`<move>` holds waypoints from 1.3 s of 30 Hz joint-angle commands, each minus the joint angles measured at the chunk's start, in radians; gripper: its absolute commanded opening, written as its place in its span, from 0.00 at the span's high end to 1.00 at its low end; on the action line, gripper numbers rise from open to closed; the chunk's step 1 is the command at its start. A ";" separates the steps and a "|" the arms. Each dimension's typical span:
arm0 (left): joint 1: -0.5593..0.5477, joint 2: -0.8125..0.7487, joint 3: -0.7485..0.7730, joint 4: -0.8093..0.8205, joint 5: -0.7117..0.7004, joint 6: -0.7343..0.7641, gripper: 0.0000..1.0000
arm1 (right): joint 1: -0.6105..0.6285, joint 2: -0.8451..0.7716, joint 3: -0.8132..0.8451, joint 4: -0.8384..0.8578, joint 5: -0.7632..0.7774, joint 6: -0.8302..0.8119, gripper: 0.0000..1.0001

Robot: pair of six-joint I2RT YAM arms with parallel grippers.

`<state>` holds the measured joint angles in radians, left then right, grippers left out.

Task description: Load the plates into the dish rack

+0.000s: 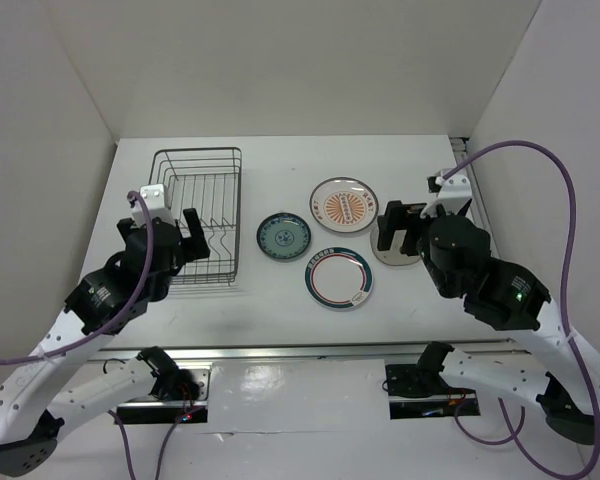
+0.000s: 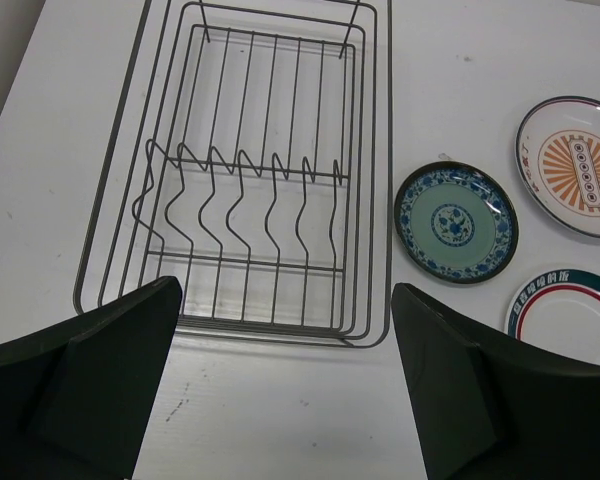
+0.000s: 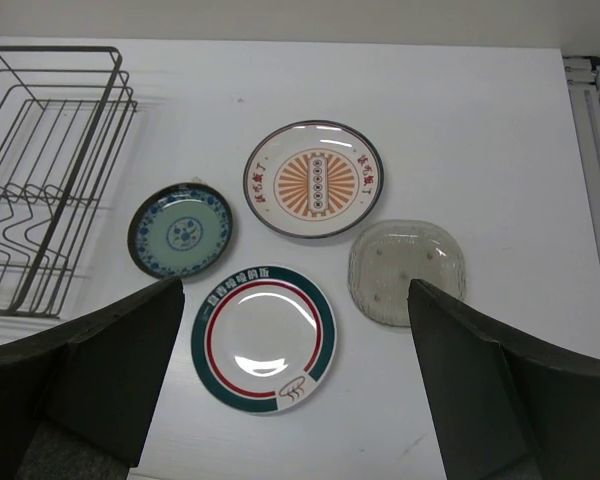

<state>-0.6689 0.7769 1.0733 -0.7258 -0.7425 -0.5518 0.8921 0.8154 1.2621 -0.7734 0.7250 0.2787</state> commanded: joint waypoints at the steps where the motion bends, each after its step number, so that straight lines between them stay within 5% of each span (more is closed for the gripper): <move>1: 0.005 0.005 -0.003 0.045 0.005 0.015 0.00 | -0.001 -0.036 -0.012 0.069 -0.002 -0.009 0.00; 6: 0.005 0.005 -0.003 0.045 0.014 0.015 0.00 | -0.001 -0.062 -0.121 0.050 0.054 0.131 0.00; 12: 0.005 -0.004 -0.012 0.054 0.034 0.024 0.00 | -0.001 -0.240 -0.498 0.236 -0.226 0.336 0.00; 16: 0.014 -0.004 -0.012 0.054 0.055 0.033 0.00 | -0.001 -0.347 -0.697 0.279 -0.271 0.405 0.00; 30: 0.014 -0.031 -0.012 0.074 0.124 0.061 0.00 | -0.001 -0.475 -0.961 0.338 -0.231 0.723 0.03; 39: 0.014 -0.031 -0.021 0.092 0.155 0.070 0.00 | -0.042 -0.219 -1.017 0.535 -0.219 0.680 0.05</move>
<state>-0.6613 0.7555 1.0565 -0.6788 -0.6037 -0.4995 0.8764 0.5270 0.2771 -0.3790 0.4816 0.9493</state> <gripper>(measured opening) 1.000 0.957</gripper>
